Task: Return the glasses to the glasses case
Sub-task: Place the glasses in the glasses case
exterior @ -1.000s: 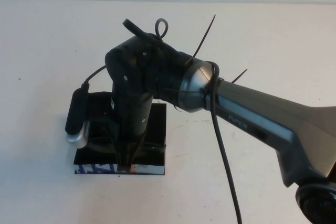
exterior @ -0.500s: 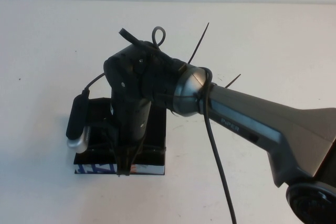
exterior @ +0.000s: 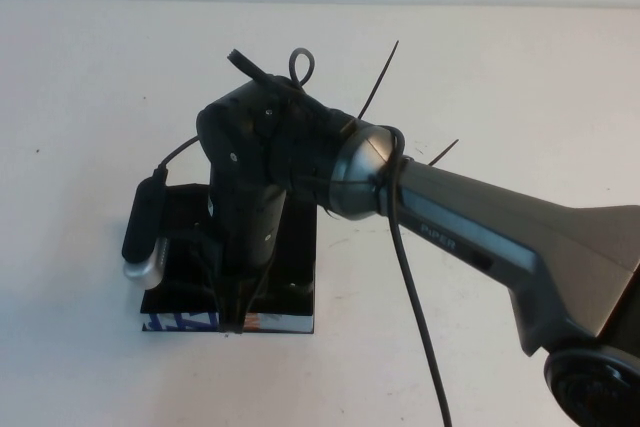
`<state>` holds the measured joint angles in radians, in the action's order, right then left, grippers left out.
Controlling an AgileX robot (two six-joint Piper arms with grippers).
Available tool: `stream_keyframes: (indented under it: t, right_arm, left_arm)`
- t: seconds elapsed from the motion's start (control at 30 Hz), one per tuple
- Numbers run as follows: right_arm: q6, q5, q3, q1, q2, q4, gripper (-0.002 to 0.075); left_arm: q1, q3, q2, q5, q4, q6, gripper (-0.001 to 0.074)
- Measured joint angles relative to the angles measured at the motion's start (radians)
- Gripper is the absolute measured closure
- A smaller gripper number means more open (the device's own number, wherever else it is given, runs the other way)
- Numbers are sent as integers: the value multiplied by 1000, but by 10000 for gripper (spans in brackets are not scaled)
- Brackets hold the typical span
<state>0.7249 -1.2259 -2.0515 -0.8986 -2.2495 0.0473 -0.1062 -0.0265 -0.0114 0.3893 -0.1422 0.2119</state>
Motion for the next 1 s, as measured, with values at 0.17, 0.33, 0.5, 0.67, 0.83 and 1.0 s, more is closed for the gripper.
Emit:
stream_keyframes:
  t: [0.17, 0.33, 0.5, 0.67, 0.83, 1.0]
  right_arm:
    - [0, 0, -2, 0, 0, -14, 510]
    - [0, 0, -2, 0, 0, -61, 452]
    - [0, 0, -2, 4, 11, -86, 440]
    - [0, 0, -2, 20, 41, -126, 439]
    - [-94, -1, -2, 43, 71, -180, 446]
    - [-278, -3, -2, 67, 88, -229, 568]
  left_arm:
    - [0, 0, 0, 0, 0, 0, 738]
    - [0, 0, 0, 0, 0, 0, 738]
    - [0, 0, 0, 0, 0, 0, 738]
    - [0, 0, 0, 0, 0, 0, 738]
    - [0, 0, 0, 0, 0, 0, 738]
    - [0, 0, 0, 0, 0, 0, 738]
